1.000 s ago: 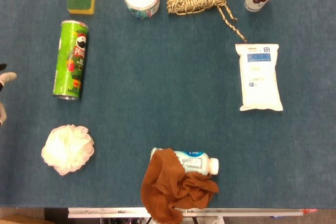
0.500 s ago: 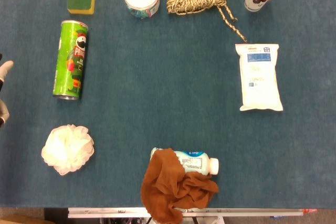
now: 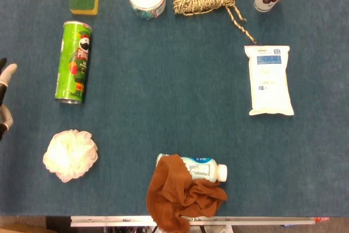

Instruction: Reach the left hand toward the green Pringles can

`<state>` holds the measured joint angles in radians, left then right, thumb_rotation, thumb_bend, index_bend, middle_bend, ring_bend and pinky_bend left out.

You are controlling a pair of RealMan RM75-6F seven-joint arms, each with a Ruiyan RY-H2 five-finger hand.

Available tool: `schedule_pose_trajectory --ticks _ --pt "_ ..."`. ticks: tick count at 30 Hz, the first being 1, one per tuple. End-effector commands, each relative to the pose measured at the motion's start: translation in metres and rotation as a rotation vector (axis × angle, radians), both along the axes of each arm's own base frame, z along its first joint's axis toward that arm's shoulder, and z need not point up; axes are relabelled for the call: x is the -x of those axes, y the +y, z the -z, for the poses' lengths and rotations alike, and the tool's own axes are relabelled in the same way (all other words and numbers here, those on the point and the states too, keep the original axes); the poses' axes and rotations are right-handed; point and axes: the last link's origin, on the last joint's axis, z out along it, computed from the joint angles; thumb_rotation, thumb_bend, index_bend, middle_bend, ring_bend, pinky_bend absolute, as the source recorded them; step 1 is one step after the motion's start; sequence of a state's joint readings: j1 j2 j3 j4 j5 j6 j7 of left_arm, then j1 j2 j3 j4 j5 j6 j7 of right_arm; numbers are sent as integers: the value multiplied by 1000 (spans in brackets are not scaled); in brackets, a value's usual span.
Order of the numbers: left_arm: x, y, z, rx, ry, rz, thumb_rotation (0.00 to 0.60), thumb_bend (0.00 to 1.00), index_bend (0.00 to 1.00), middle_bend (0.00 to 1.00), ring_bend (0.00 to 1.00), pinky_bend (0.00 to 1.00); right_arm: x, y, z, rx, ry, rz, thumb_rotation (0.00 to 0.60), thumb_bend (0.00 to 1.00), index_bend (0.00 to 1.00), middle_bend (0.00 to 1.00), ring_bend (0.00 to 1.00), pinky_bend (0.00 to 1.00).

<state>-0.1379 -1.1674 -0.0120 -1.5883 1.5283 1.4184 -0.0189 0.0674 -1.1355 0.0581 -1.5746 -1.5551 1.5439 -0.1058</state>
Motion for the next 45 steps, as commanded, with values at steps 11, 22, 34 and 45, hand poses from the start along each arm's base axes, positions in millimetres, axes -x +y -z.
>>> schedule_pose_trajectory --ticks 11,22,34,45 --pt "-40 2 16 241 -439 40 600 1000 8 0 0 0 0 0 1 -3 0 3 600 51 308 213 199 386" --pt "-78 23 23 415 -876 79 600 1000 34 0 0 0 1 -1 1 -4 -1 7 600 51 308 213 199 386" --pt "-106 29 28 717 -1245 12 600 1000 35 0 0 11 2 -1 2 -8 -2 11 600 51 308 213 199 386" --pt "-109 30 25 942 -1397 -35 600 1000 35 0 38 57 2 -1 1 -8 -4 9 600 51 308 213 199 386"
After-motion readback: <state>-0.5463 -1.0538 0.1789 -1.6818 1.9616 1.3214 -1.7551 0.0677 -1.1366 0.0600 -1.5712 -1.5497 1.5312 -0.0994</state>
